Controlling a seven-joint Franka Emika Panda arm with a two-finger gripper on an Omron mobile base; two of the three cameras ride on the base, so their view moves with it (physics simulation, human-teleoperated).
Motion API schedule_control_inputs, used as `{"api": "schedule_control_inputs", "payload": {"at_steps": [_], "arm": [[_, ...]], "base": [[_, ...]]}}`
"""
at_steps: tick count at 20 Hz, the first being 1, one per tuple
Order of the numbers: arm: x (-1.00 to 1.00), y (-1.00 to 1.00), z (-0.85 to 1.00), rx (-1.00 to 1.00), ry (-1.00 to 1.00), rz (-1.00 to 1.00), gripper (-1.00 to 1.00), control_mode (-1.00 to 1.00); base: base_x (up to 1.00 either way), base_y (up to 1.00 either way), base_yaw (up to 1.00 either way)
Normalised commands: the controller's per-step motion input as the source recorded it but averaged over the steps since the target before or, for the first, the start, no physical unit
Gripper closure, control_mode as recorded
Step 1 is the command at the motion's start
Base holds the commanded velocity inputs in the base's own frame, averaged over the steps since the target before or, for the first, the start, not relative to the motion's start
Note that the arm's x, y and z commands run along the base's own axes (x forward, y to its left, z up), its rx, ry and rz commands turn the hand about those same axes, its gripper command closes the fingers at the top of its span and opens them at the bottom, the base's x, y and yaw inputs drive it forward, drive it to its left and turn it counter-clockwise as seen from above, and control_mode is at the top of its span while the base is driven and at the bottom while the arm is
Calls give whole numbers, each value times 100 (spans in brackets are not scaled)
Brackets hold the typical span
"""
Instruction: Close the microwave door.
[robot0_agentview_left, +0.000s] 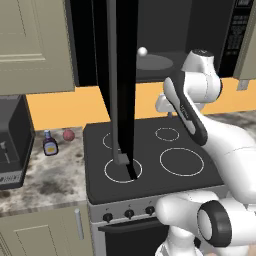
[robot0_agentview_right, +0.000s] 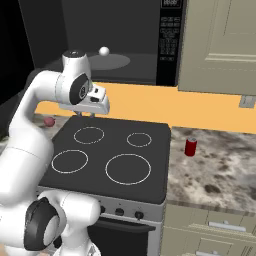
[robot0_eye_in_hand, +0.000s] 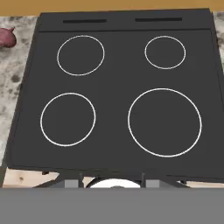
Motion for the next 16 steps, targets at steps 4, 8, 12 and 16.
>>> {"api": "schedule_control_inputs", "payload": {"at_steps": [4, 8, 12, 16], "arm": [[-52, 7, 3, 0, -16, 0, -100, -100], [-92, 10, 45, 0, -30, 2, -100, -100], [-98, 0, 62, 0, -31, 0, -100, -100], [-100, 0, 84, 0, -42, 0, -100, -100]], "base": [[0, 0, 0], [0, 0, 0], [0, 0, 0], [0, 0, 0]]}}
